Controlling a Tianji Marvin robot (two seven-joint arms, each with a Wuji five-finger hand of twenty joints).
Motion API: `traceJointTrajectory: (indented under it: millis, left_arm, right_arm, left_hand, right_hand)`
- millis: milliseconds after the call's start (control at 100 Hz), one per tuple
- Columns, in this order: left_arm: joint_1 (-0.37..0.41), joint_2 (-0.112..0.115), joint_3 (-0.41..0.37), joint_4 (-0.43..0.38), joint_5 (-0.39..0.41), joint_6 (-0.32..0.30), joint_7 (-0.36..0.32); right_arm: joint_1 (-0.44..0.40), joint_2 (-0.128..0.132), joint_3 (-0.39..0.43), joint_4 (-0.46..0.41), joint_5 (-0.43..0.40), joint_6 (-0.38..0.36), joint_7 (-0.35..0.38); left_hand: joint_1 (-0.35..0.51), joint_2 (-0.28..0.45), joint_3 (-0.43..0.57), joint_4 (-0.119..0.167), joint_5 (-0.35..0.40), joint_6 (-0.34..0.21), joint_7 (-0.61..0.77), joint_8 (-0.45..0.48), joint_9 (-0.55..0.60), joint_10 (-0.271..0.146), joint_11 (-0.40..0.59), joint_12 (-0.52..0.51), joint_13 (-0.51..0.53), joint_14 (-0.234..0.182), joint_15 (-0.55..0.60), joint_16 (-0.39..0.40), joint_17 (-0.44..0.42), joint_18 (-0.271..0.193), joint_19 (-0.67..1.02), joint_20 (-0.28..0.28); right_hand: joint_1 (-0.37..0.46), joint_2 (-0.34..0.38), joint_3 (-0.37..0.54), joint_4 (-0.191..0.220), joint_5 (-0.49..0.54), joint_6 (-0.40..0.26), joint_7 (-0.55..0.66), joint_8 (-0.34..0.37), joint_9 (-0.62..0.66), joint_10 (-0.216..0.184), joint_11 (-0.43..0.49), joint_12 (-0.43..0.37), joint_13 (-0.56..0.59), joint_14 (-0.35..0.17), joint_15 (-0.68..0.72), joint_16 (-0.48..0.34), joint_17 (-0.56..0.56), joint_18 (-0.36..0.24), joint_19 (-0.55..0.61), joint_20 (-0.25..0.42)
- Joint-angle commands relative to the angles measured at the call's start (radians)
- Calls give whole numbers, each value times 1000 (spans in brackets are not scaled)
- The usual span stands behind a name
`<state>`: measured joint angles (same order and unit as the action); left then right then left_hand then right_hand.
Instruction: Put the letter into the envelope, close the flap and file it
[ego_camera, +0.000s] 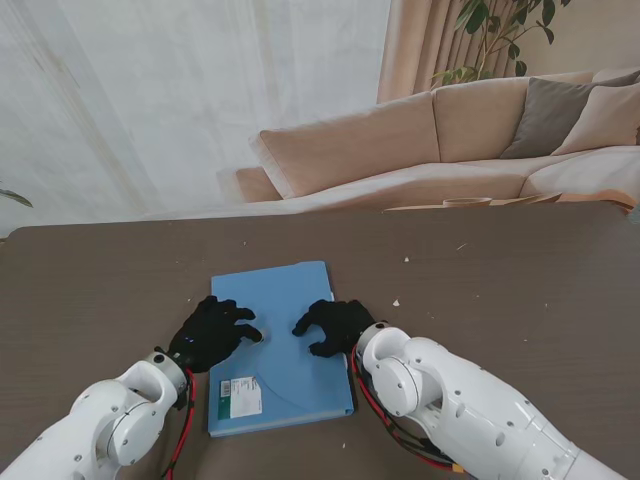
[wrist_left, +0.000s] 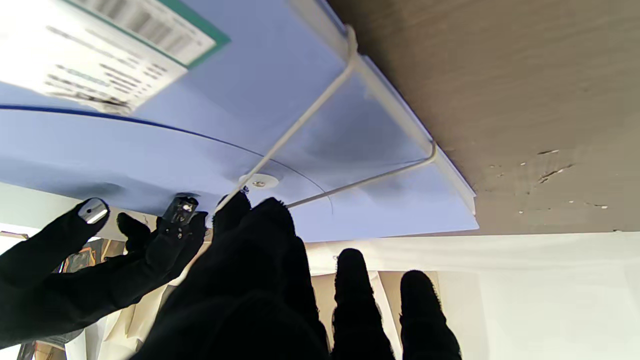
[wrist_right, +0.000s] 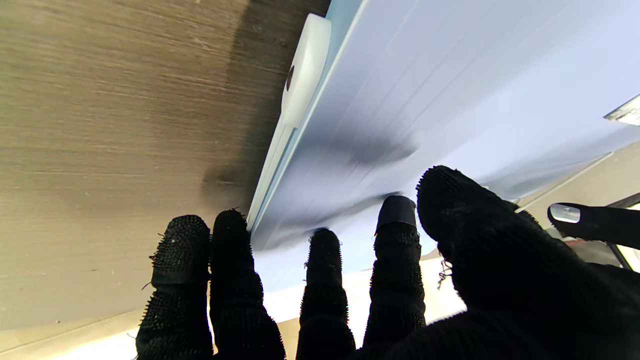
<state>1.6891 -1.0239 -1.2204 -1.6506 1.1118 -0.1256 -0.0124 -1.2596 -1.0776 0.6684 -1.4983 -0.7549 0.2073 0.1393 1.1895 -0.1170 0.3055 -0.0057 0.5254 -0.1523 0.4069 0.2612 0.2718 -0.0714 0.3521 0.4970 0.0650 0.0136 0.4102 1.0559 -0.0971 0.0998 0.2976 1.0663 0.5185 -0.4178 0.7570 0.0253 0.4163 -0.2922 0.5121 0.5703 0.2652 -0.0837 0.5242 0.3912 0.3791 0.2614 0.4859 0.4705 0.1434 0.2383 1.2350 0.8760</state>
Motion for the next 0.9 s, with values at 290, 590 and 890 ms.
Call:
traceJointTrajectory:
  millis: [290,590,890]
  left_arm:
    - [-73,-7,71,26,22,61,-47]
    - [-117,-7,128,59,55,109,-16]
    - [-136,0,144,47,55,89,-87]
  right_arm:
    - [-4,-1,-6,5,11,-12,28]
    - [-3,-2,-5,4,15,-13,28]
    - [-8,-1,-1,2,14,-12,28]
  left_hand:
    - [-131,-166,28,-29,-90,-97,-88,-29,-2,-3,5,7,-3,21,43,-47,4,24,0,32]
    - [-138,-175,128,-38,-106,-107,-102,-39,0,-1,13,11,1,24,79,-40,14,27,15,38]
    - [24,-37,86,-32,40,-77,-1,14,-14,-11,8,8,-3,7,55,-47,4,17,22,28]
  right_hand:
    - [8,-5,17,24,-2,3,3,13,31,27,34,7,-3,-85,-17,-23,4,-27,-15,13]
    - [9,-3,16,23,-3,3,3,12,32,25,34,6,-2,-87,-20,-25,4,-27,-15,13]
    - [8,-5,15,23,-3,5,4,11,32,25,34,6,-2,-86,-19,-25,4,-27,-14,13]
